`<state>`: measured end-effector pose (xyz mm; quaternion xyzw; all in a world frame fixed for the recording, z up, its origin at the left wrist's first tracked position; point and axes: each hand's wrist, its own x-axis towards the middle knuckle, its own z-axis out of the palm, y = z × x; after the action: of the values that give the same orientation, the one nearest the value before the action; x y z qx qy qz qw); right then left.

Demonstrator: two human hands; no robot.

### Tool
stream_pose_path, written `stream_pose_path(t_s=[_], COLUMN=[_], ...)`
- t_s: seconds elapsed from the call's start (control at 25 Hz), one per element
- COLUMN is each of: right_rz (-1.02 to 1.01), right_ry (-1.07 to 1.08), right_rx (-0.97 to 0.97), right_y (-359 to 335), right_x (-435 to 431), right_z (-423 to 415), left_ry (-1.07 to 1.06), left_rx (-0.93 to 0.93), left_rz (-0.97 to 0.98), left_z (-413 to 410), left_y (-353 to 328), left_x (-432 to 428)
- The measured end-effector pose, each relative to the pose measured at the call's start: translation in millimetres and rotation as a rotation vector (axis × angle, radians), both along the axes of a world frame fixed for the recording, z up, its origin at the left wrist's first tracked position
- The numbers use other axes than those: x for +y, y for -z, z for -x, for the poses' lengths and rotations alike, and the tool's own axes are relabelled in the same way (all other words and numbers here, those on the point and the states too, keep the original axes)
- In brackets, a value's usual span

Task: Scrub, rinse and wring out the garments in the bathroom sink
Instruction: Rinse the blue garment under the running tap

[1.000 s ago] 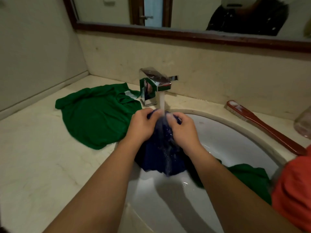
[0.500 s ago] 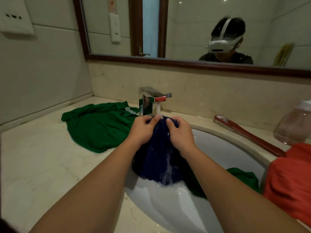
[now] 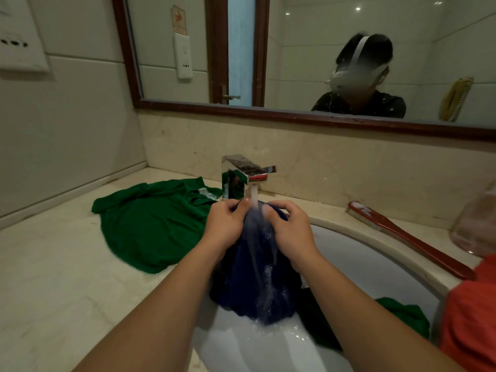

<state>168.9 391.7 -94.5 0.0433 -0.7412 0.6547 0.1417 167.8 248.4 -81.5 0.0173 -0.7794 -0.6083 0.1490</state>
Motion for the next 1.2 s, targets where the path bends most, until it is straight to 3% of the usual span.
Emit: stream_pose_path(t_s=[0.48, 0.84, 0.96, 1.0, 1.12, 1.2], right_rz=[-0.070, -0.099, -0.566, -0.587, -0.325, -0.230], right_ry=[-0.049, 0.070, 0.256, 0.211, -0.003, 0.021], right_rx=[0.026, -0.003, 0.090, 0.120, 0.048, 0.067], right_y=[-6, -8, -9, -8, -3, 2], right_x=[-5, 2, -6, -10, -23, -24], right_z=[-7, -2, -11, -14, -25, -22], left_ry=[-0.030, 0.016, -0.040, -0.045, 0.040, 0.111], left_rx=[0.076, 0.014, -0.031, -0.068, -0.181, -0.184], left_rz=[0.012, -0.118, -0.268, -0.330, -0.589, -0.717], left_z=[-7, -3, -5, -5, -4, -4], left_y=[-8, -6, -10, -10, -9, -9], left_x=[3, 8, 8, 9, 11, 10])
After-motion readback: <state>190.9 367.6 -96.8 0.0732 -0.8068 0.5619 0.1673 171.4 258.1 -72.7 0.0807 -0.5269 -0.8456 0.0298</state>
